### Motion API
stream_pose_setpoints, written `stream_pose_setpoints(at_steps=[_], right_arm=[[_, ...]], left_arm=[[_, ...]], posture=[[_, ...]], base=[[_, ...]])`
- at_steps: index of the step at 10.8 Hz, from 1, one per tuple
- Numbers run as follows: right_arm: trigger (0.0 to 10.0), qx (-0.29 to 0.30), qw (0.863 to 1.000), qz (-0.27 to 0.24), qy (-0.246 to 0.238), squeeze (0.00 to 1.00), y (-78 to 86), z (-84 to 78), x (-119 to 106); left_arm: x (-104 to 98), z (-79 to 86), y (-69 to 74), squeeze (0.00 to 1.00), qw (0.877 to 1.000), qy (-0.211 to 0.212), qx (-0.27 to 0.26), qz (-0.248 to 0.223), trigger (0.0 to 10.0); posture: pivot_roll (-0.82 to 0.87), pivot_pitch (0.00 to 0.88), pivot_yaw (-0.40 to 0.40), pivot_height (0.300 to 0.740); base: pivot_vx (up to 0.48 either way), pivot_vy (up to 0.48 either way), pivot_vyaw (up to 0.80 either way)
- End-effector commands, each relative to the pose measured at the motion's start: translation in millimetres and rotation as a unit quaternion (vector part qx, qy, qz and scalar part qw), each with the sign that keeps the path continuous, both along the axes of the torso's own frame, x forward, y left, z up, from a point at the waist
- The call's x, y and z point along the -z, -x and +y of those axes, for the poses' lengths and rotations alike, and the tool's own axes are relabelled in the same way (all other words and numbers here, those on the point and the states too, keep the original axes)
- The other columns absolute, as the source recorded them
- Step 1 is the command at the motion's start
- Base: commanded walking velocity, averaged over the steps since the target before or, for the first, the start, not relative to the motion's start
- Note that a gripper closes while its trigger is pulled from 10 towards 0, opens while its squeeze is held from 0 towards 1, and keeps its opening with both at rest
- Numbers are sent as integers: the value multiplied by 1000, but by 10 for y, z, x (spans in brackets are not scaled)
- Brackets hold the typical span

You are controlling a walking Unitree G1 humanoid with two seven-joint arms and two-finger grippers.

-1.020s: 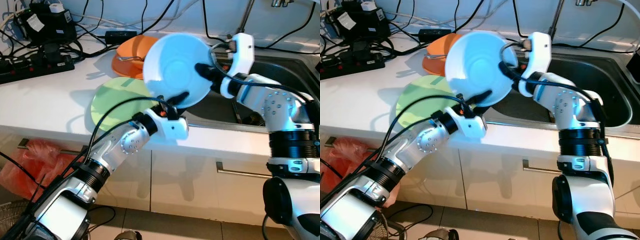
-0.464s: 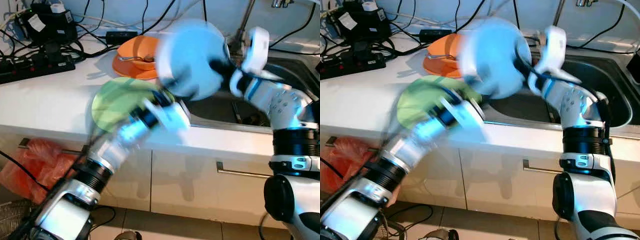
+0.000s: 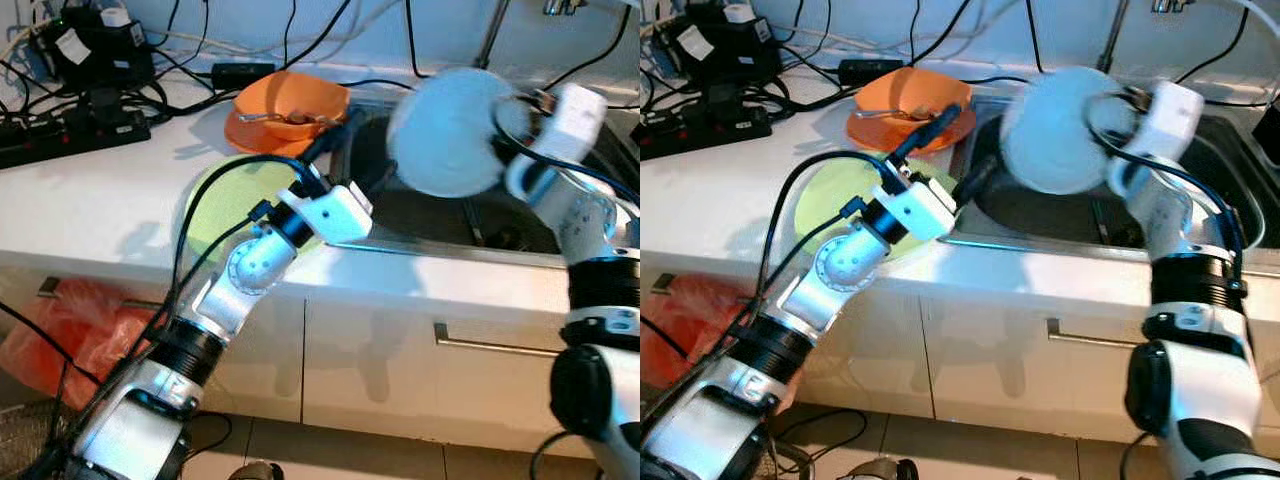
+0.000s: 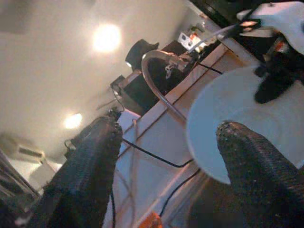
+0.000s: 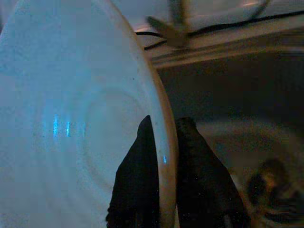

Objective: Kitchen organization

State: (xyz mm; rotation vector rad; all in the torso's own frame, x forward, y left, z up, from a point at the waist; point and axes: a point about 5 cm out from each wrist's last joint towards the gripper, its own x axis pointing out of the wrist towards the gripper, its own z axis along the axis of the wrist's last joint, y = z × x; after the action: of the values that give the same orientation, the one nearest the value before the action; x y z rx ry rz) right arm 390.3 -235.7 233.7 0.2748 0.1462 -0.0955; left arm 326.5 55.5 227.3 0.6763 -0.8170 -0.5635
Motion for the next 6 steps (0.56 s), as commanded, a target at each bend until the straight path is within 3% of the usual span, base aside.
stream_pose_setpoints(at_steps=[1, 3, 4, 6], right_arm=[[0, 39, 999, -19, 16, 0, -2, -160, -66], [0, 77, 997, 19, 17, 0, 24, -337, 187], [0, 84, 996, 33, 9, 0, 38, -378, 291], [0, 83, 994, 65, 1, 0, 57, -429, 488]], left_arm=[[-27, 25, -17, 1000, 999, 26, -3, 28, 10000], [-46, 75, -65, 1000, 988, 116, -12, 105, 10000], [-27, 73, -68, 1000, 982, 133, -11, 132, 10000], [100, -33, -56, 1000, 952, 147, 35, 265, 10000]], posture=[[-23, 35, -21, 740], [-22, 38, -20, 740], [-22, 38, -20, 740], [-8, 43, -24, 740]], base=[[0, 0, 0], [0, 0, 0], [0, 0, 0], [0, 0, 0]])
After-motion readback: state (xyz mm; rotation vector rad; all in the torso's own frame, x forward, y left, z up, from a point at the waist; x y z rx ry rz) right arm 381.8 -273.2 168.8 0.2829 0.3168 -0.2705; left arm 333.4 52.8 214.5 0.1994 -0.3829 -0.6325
